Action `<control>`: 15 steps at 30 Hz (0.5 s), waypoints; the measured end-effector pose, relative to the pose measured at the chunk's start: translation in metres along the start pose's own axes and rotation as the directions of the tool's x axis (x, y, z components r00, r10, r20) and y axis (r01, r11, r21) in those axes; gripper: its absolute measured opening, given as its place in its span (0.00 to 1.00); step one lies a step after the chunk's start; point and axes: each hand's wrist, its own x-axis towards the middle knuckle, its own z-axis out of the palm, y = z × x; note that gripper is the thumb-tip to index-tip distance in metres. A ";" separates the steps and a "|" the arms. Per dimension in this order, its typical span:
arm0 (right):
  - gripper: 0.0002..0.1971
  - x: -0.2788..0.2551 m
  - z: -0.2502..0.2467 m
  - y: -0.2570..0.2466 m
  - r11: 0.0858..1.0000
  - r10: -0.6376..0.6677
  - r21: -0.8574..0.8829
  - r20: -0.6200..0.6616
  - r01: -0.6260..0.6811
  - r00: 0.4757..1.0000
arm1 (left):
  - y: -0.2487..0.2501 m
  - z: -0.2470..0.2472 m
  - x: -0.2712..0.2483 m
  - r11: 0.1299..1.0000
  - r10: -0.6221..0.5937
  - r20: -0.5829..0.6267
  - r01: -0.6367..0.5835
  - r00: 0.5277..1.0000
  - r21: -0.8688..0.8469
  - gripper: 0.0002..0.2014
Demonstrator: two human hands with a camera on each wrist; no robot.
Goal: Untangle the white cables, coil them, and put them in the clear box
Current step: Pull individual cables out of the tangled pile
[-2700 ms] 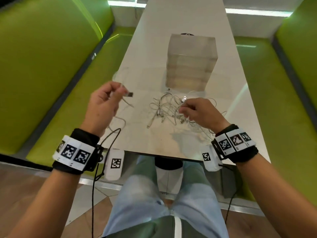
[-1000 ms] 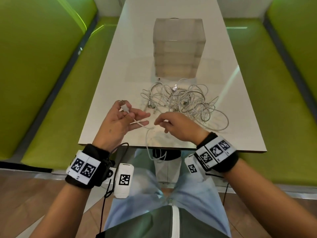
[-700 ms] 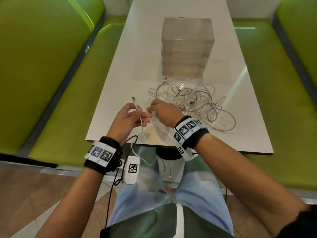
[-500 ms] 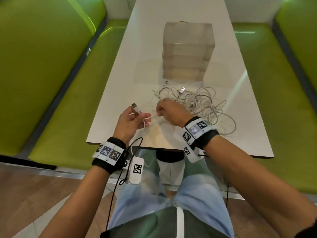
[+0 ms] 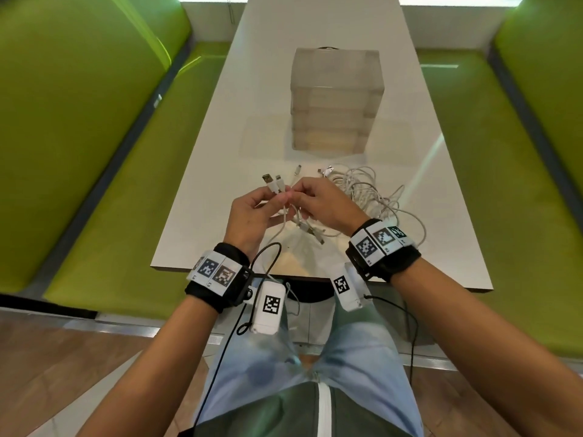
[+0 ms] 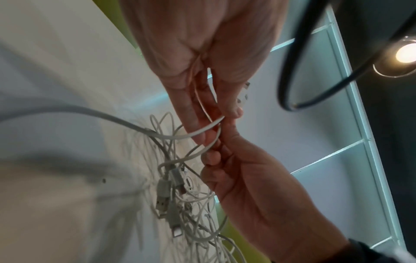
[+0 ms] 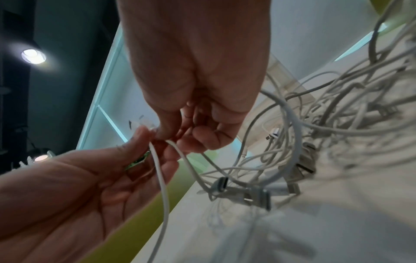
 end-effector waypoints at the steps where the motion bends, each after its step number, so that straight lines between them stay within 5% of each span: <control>1: 0.14 -0.001 -0.001 -0.001 1.000 0.010 0.023 0.026 -0.011 1.000 | -0.001 0.001 0.001 1.000 -0.001 0.004 0.001 1.000 -0.003 0.04; 4: 0.10 -0.008 -0.008 -0.004 0.990 0.000 0.139 0.195 -0.028 0.981 | -0.001 -0.001 0.007 0.999 0.011 0.001 -0.011 1.000 -0.049 0.07; 7: 0.06 -0.011 -0.013 -0.005 0.988 0.020 -0.147 0.356 0.035 0.934 | 0.005 -0.002 0.009 0.991 0.064 0.006 -0.063 0.998 -0.121 0.09; 11: 0.06 0.002 -0.020 0.004 0.883 -0.006 -0.444 0.321 0.156 0.947 | 0.022 0.001 0.005 0.964 0.182 0.029 -0.172 0.983 -0.202 0.10; 15: 0.06 0.011 -0.038 0.017 0.824 0.048 -0.556 0.256 0.106 0.966 | 0.056 -0.015 0.006 0.914 0.246 -0.085 -0.261 0.965 -0.310 0.10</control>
